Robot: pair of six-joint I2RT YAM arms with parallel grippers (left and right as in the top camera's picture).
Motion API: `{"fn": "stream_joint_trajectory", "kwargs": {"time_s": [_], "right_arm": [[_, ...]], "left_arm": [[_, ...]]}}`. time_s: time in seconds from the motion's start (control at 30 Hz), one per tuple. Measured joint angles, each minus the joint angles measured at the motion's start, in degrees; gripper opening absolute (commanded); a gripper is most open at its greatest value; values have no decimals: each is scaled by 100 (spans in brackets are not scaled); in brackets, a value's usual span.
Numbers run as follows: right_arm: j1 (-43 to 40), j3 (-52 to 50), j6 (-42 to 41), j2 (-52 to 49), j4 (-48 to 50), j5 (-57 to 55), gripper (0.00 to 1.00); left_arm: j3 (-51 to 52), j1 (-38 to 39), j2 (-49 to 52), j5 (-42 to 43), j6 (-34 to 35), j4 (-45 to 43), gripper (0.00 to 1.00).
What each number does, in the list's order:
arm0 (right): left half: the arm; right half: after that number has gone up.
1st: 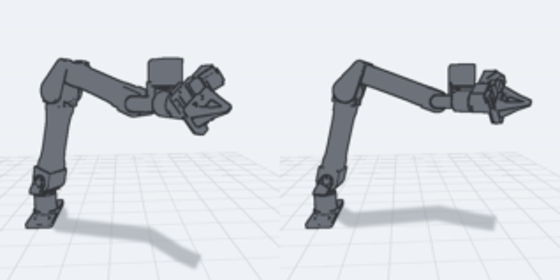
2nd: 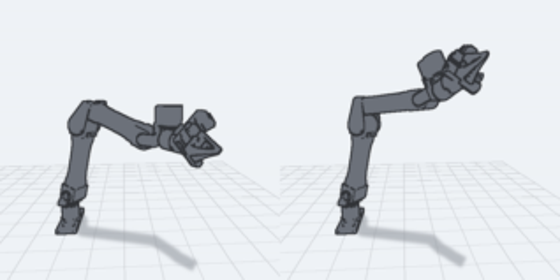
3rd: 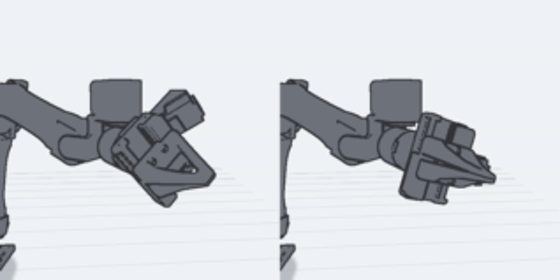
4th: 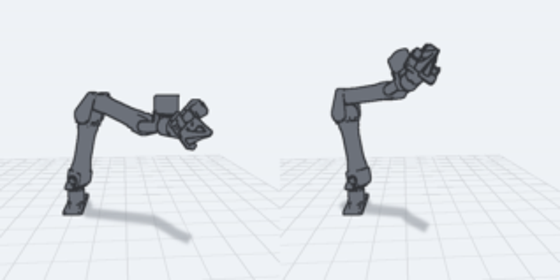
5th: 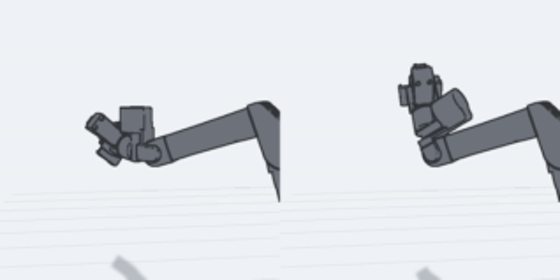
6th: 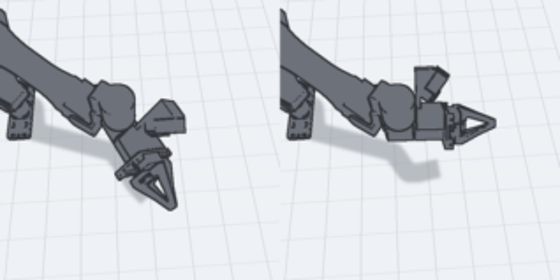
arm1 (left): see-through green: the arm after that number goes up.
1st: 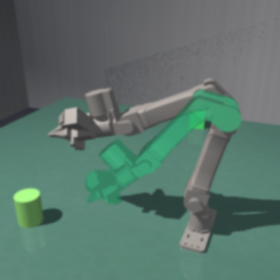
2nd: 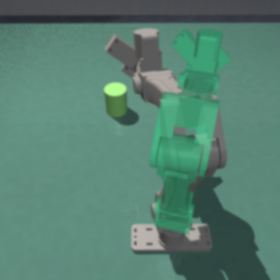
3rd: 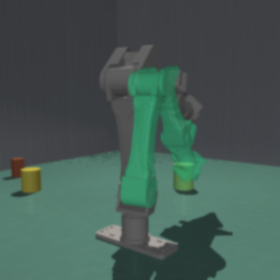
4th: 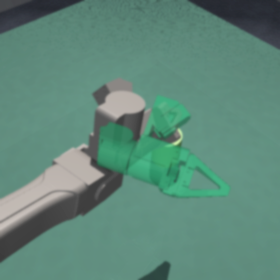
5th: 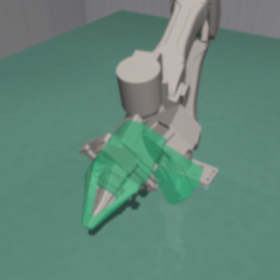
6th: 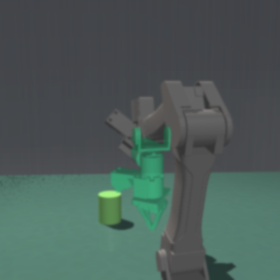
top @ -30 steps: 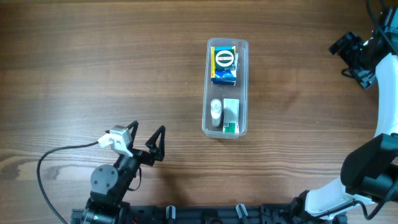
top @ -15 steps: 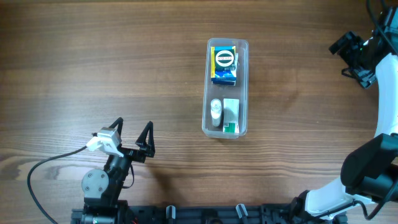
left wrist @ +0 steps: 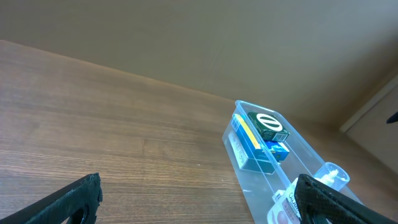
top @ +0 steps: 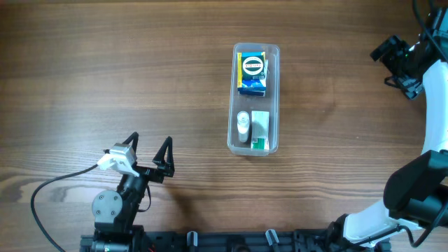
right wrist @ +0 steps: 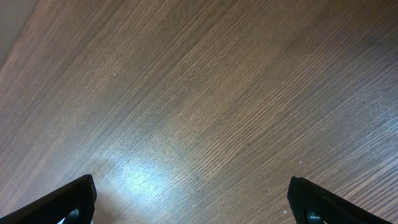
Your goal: Pack container
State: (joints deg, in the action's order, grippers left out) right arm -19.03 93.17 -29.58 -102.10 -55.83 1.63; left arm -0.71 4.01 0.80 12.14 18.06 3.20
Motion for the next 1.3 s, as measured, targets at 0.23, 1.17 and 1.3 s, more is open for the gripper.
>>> {"fn": "stream_joint_trajectory", "kwargs": {"time_s": [0.23, 1.17, 1.3], "right_arm": [[0, 0, 0, 0, 13, 0, 100], [1626, -678, -20, 5121, 107, 2, 100], [1626, -1939, -20, 6024, 4, -170, 100]], "left_arm": [[0, 0, -2, 0, 0, 0, 100], [0, 0, -2, 0, 0, -2, 100], [0, 0, -2, 2, 0, -4, 100]]}}
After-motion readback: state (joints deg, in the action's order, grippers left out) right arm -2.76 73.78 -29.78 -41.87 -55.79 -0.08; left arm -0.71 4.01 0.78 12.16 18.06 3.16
